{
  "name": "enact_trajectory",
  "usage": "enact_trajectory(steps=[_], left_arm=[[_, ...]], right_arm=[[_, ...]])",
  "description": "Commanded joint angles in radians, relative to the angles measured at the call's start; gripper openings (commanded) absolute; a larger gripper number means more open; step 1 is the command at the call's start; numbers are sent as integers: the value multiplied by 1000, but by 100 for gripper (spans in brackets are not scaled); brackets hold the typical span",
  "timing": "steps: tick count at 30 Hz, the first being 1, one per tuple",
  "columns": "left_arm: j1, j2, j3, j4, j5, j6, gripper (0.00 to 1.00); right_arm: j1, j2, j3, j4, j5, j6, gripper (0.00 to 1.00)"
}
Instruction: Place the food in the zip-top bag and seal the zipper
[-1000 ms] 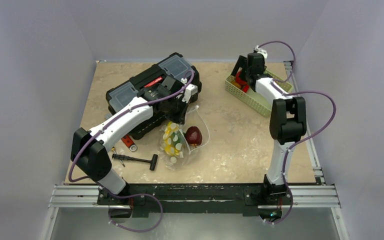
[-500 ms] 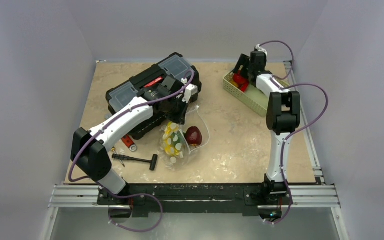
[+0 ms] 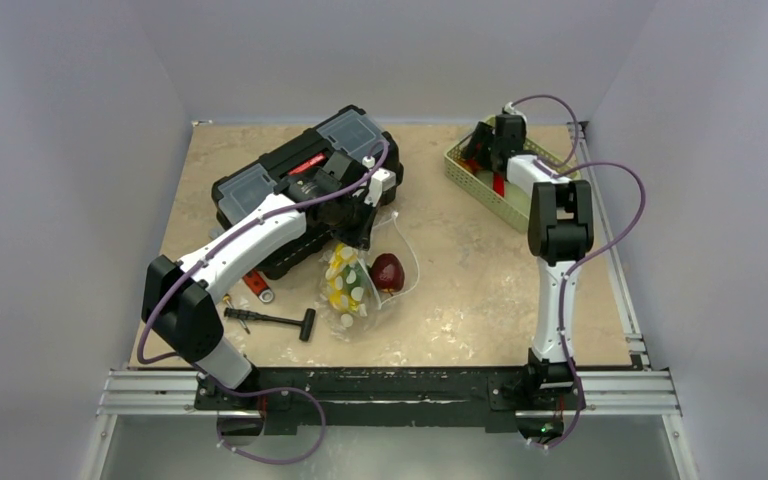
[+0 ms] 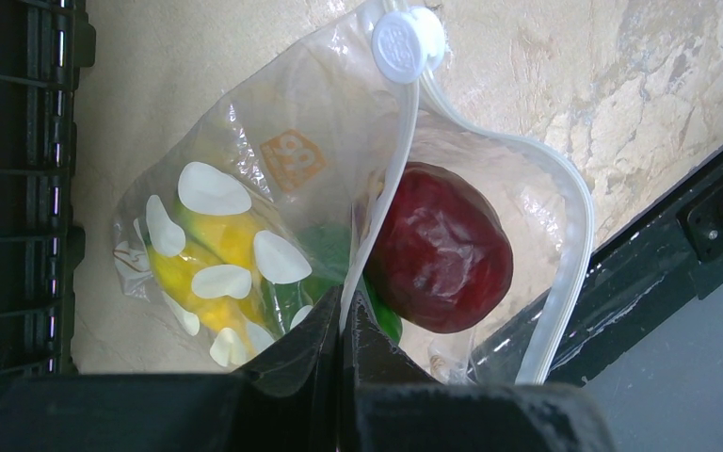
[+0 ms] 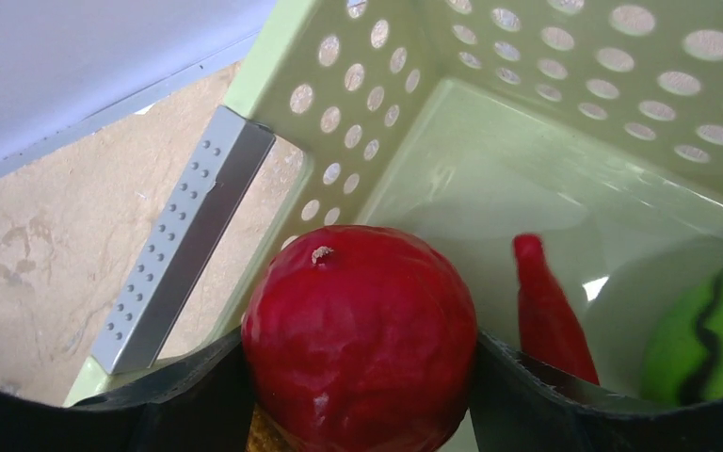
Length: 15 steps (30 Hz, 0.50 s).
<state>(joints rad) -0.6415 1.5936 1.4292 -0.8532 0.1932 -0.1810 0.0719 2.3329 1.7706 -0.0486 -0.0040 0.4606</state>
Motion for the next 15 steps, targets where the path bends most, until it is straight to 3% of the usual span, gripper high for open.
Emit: enact_trajectory(steps=[1,8,15], left_arm=[[9,-13,37,8,13,9,0],[8,-11,38,7,6,12,0],[11,-11,40,8,17,8,0]], right_arm=[[4,-61,4,-6,-12,10,62],[6,-266,-67,-20,32,3,34],[32,-700,-494,141,23,81,11]])
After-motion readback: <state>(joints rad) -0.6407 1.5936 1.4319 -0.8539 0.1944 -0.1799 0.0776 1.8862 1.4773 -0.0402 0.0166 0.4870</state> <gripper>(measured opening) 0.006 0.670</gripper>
